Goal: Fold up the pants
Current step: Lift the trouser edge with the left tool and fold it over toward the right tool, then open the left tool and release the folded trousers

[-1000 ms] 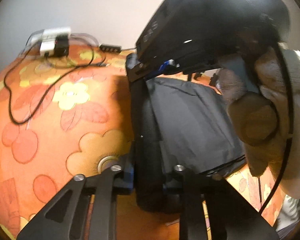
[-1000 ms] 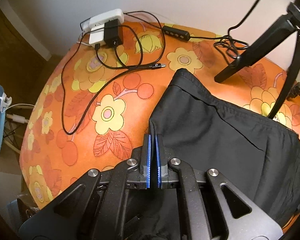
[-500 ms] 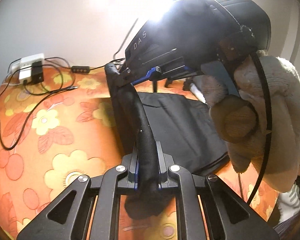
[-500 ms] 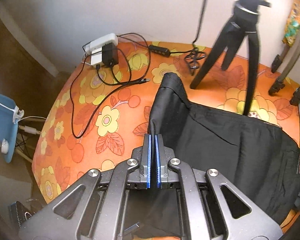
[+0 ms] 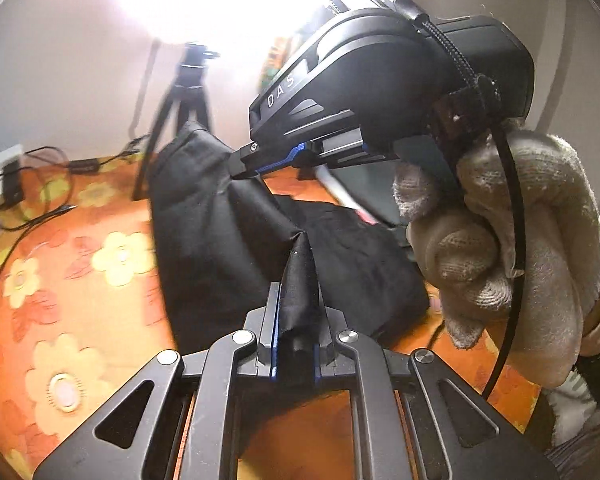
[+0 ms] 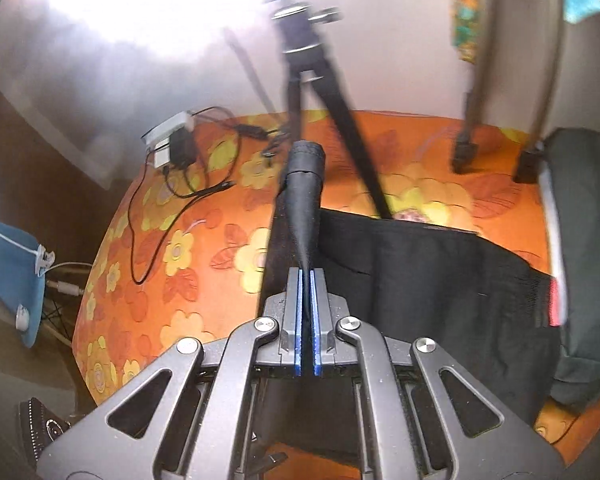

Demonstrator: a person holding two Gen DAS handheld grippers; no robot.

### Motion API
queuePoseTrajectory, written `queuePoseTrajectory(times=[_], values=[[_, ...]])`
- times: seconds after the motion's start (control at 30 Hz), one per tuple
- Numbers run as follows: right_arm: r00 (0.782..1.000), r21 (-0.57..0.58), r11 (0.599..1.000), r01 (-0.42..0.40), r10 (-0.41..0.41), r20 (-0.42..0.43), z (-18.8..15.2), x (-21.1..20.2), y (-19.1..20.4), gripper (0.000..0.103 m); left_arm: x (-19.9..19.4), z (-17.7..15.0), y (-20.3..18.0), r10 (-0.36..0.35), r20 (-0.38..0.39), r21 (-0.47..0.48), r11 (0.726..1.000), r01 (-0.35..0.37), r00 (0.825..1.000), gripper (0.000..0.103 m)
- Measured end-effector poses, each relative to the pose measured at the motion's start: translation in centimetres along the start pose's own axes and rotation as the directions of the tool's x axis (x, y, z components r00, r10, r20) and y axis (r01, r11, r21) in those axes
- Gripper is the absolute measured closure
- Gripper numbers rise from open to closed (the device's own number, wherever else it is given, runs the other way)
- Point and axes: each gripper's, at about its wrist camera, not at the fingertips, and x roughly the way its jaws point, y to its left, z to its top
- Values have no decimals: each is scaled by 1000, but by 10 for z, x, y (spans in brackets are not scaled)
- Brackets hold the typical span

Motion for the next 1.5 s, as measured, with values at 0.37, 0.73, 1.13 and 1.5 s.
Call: queuePoseTrajectory(times=[0.37,0.73,1.13,1.5], values=[[999,77,997,18,-21,35,-18,-30,-77,99,47,3,-43,-60,-54,61,996,64,997,94],[997,172,983,69,-75,31,-42,-38,-151,99,94,-2,-75,-105,-130,112,986,120,986,94],[991,170,976,134,-133,-16,-56,-20,-175,99,72,-6,-65,-121,-194,166,974,154,974,80],[976,115,970,212,-216,20,-63,-37,-172,99,49,-5,-29,-8,-121,170,985,29,993,79]])
